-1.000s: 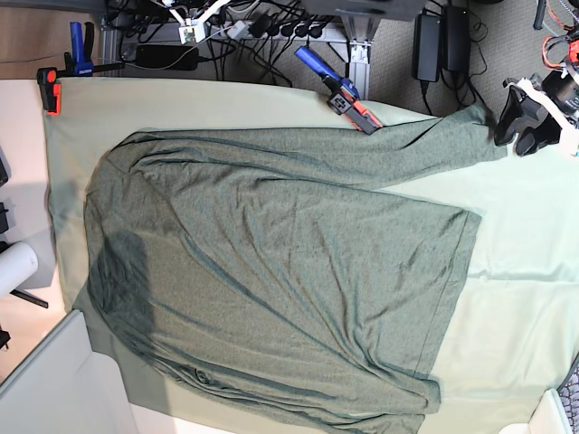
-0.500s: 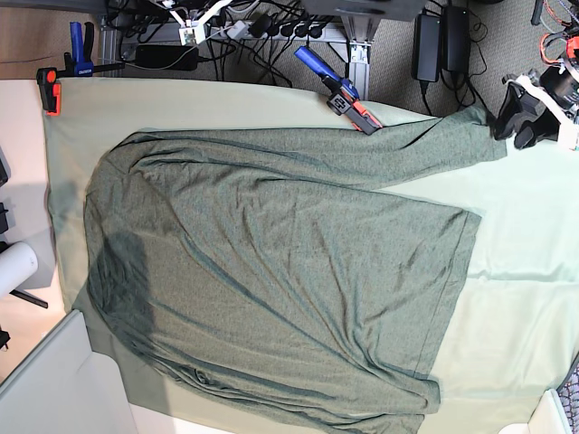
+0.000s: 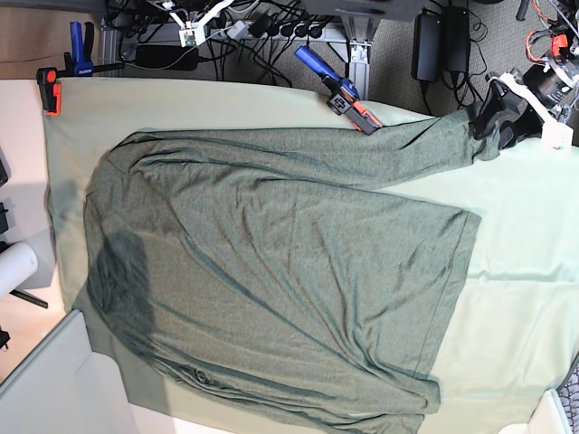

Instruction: Fold the T-shirt properly

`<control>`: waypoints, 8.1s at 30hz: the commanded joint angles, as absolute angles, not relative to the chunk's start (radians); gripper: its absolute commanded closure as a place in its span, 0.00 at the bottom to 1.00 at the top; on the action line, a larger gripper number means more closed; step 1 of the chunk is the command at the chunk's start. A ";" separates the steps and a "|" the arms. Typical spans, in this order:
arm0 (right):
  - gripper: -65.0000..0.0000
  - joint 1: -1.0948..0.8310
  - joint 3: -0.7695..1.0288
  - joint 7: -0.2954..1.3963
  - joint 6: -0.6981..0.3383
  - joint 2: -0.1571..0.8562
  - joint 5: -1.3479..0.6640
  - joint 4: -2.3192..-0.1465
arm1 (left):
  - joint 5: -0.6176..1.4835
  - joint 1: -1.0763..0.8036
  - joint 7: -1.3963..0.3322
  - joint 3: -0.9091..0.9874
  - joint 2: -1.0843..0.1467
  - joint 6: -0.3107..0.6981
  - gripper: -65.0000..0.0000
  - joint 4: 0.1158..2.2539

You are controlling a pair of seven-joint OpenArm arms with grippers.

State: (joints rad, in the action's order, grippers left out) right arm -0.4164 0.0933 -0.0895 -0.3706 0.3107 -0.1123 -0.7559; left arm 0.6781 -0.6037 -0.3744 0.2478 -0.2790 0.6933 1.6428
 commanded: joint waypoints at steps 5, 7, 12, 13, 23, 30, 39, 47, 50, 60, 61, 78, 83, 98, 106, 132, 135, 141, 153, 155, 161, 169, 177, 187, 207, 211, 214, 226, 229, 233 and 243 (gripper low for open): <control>1.00 -0.427 0.096 -0.101 -0.390 0.327 -0.117 -0.780 | 0.669 -0.598 -0.397 0.245 -0.282 0.698 0.45 1.654; 1.00 -0.427 0.096 -0.101 -0.390 0.327 -0.117 -0.786 | 0.668 -0.598 -0.397 0.245 -0.282 0.698 0.53 1.654; 1.00 -0.451 0.096 -0.043 -0.393 0.352 -0.146 -0.850 | 0.641 -0.595 -0.386 0.245 -0.283 0.698 1.00 1.654; 1.00 -0.471 0.096 -0.030 -0.393 0.361 -0.182 -0.879 | 0.628 -0.595 -0.385 0.245 -0.282 0.698 1.00 1.654; 1.00 -0.821 0.102 -0.018 -0.394 0.444 -0.288 -1.401 | 0.609 -0.581 -0.386 0.245 -0.283 0.698 1.00 1.654; 1.00 -0.973 0.230 0.017 -0.393 0.462 -0.417 -1.795 | 0.621 -0.580 -0.417 0.245 -0.286 0.698 1.00 1.654; 0.86 -0.809 0.472 0.185 -0.393 0.473 -0.439 -1.879 | 0.641 -0.579 -0.416 0.245 -0.329 0.698 1.00 1.654; 0.57 -0.670 0.464 0.191 -0.393 0.576 -0.283 -1.853 | 0.647 -0.580 -0.427 0.245 -0.360 0.698 1.00 1.654; 0.57 -0.648 0.461 0.189 -0.393 0.624 -0.203 -1.825 | 0.647 -0.584 -0.430 0.245 -0.366 0.698 1.00 1.654; 0.45 -0.637 0.302 0.147 -0.393 0.777 -0.004 -1.772 | 0.681 -0.582 -0.430 0.245 -0.366 0.698 1.00 1.654; 0.45 -0.635 0.286 0.131 -0.393 0.785 0.013 -1.771 | 0.687 -0.582 -0.430 0.245 -0.366 0.698 1.00 1.654; 1.00 -0.484 0.091 0.130 -0.390 0.798 0.176 -1.632 | 0.699 -0.580 -0.453 0.245 -0.366 0.698 1.00 1.655; 1.00 -0.485 0.092 0.131 -0.390 0.798 0.176 -1.632 | 0.700 -0.579 -0.455 0.303 -0.366 0.698 1.00 1.697; 1.00 -0.484 0.212 0.131 -0.393 0.798 0.021 -1.644 | 0.827 -0.579 -0.564 0.443 -0.467 0.698 1.00 1.942; 1.00 -0.416 0.243 0.133 -0.398 0.797 -0.046 -1.644 | 0.803 -0.459 -0.546 0.440 -0.491 0.698 1.00 1.948; 0.50 -0.406 -0.017 0.113 -0.494 0.795 0.081 -1.643 | 0.789 -0.452 -0.582 0.340 -0.493 0.698 1.00 1.945; 0.50 -0.388 -0.049 0.105 -0.494 0.795 0.126 -1.641 | 0.789 -0.452 -0.581 0.340 -0.493 0.698 1.00 1.945; 0.50 -0.337 -0.055 0.105 -0.494 0.795 0.132 -1.628 | 0.789 -0.453 -0.585 0.340 -0.493 0.698 1.00 1.945; 0.96 -0.322 -0.068 0.101 -0.494 0.794 0.150 -1.619 | 0.789 -0.453 -0.585 0.340 -0.493 0.698 1.00 1.945; 1.00 -0.321 -0.068 0.101 -0.494 0.794 0.150 -1.619 | 0.790 -0.452 -0.585 0.340 -0.493 0.698 1.00 1.945; 1.00 -0.291 -0.068 0.102 -0.494 0.765 0.151 -1.617 | 0.804 -0.454 -0.589 0.340 -0.493 0.698 1.00 1.945; 1.00 -0.277 -0.068 0.102 -0.492 0.762 0.157 -1.617 | 0.815 -0.469 -0.603 0.340 -0.493 0.698 1.00 1.945; 0.45 -0.273 -0.068 0.101 -0.491 0.765 0.177 -1.617 | 0.820 -0.472 -0.604 0.340 -0.482 0.698 1.00 1.945; 0.45 -0.272 -0.069 0.040 -0.491 0.765 0.273 -1.574 | 0.824 -0.471 -0.604 0.340 -0.482 0.698 1.00 1.945; 1.00 -0.272 -0.064 0.019 -0.491 0.765 0.163 -1.546 | 0.839 -0.471 -0.603 0.346 -0.482 0.698 1.00 1.946; 1.00 -0.273 -0.038 0.020 -0.491 0.765 0.133 -1.568 | 0.882 -0.471 -0.629 0.382 -0.482 0.698 1.00 1.968; 1.00 -0.273 -0.007 0.021 -0.492 0.768 0.103 -1.581 | 0.964 -0.471 -0.696 0.400 -0.482 0.698 1.00 1.991; 1.00 -0.220 0.096 0.023 -0.494 0.769 0.040 -1.581 | 0.908 -0.351 -0.661 0.398 -0.482 0.698 1.00 2.027; 1.00 -0.175 0.095 0.049 -0.495 0.769 0.028 -1.579 | 0.892 -0.308 -0.645 0.370 -0.482 0.698 1.00 2.012; 1.00 -0.126 0.095 0.079 -0.495 0.766 -0.025 -1.554 | 0.814 -0.231 -0.566 0.276 -0.482 0.698 1.00 1.923; 1.00 -0.051 0.095 0.078 -0.494 0.749 -0.027 -1.423 | 0.727 0.017 -0.497 0.044 -0.463 0.698 1.00 1.656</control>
State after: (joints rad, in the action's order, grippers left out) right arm -0.0700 0.0811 0.0982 -0.4835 0.7258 -0.0196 -1.4090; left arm 0.7082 -0.0010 -0.5228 0.0391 -0.4538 0.6891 1.6417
